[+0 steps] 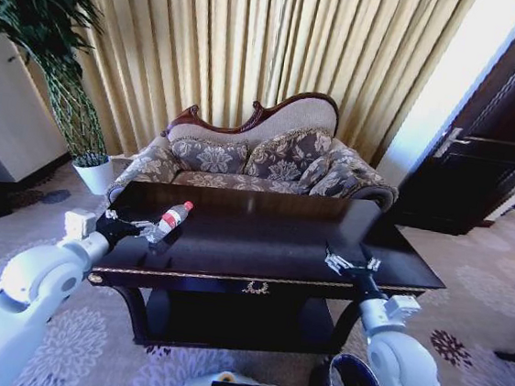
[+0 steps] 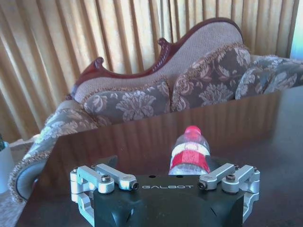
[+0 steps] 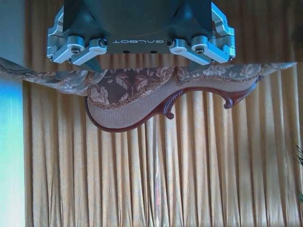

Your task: Move to the front of the table and place the trash on the table into the trash bin.

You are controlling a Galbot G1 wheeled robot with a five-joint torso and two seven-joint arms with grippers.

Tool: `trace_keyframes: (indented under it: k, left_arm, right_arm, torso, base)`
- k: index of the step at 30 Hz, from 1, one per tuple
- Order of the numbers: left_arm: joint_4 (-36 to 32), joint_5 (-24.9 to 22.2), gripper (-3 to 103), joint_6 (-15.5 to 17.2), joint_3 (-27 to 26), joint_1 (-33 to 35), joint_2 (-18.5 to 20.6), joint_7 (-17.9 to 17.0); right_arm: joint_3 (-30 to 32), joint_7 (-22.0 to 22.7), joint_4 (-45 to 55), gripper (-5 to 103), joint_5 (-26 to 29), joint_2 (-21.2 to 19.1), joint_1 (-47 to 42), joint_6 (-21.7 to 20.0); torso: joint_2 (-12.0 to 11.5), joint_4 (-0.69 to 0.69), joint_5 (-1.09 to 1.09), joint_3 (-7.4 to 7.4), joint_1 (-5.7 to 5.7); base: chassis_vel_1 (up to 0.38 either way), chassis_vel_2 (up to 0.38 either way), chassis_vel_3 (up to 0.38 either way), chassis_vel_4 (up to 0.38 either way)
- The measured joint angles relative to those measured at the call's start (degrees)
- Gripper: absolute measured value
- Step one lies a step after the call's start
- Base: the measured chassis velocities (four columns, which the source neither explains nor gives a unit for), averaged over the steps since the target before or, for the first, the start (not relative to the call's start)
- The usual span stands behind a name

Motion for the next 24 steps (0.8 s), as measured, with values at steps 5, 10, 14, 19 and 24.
trace_keyframes:
  k: [5,10,14,19,24]
  left_arm:
    - [2.1,0.7,100,0.0,1.7,-1.3,0.1,1.4]
    - [3.7,1.8,100,-0.1,3.4,-2.3,0.1,2.7]
    - [4.4,2.3,100,-0.1,4.7,-3.1,0.0,3.9]
    - [5.2,2.5,100,-0.1,6.0,-4.1,-0.3,4.2]
    - [5.8,2.8,100,-0.2,6.3,-4.0,-0.4,4.4]
  right_arm:
    - [0.0,0.0,0.4,100,0.7,0.2,0.1,0.0]
    - [0.0,0.0,0.6,100,0.7,0.6,0.1,0.0]
    - [0.2,0.0,0.1,100,0.5,1.1,-0.2,0.0]
    - [0.5,0.0,0.1,100,0.6,1.4,-0.4,0.0]
    - [0.7,0.0,0.5,100,0.7,1.5,-0.3,0.0]
  torso:
    - [0.0,-0.01,0.00,0.00,0.00]
    - [0.0,0.00,0.00,0.00,0.00]
    - [0.0,0.00,0.00,0.00,0.00]
    - [0.0,-0.01,0.00,0.00,0.00]
    - [0.0,0.00,0.00,0.00,0.00]
  base:
    - [0.000,0.000,0.000,0.000]
    - [0.000,0.000,0.000,0.000]
    - [0.000,0.000,0.000,0.000]
    - [0.000,0.000,0.000,0.000]
    - [0.000,0.000,0.000,0.000]
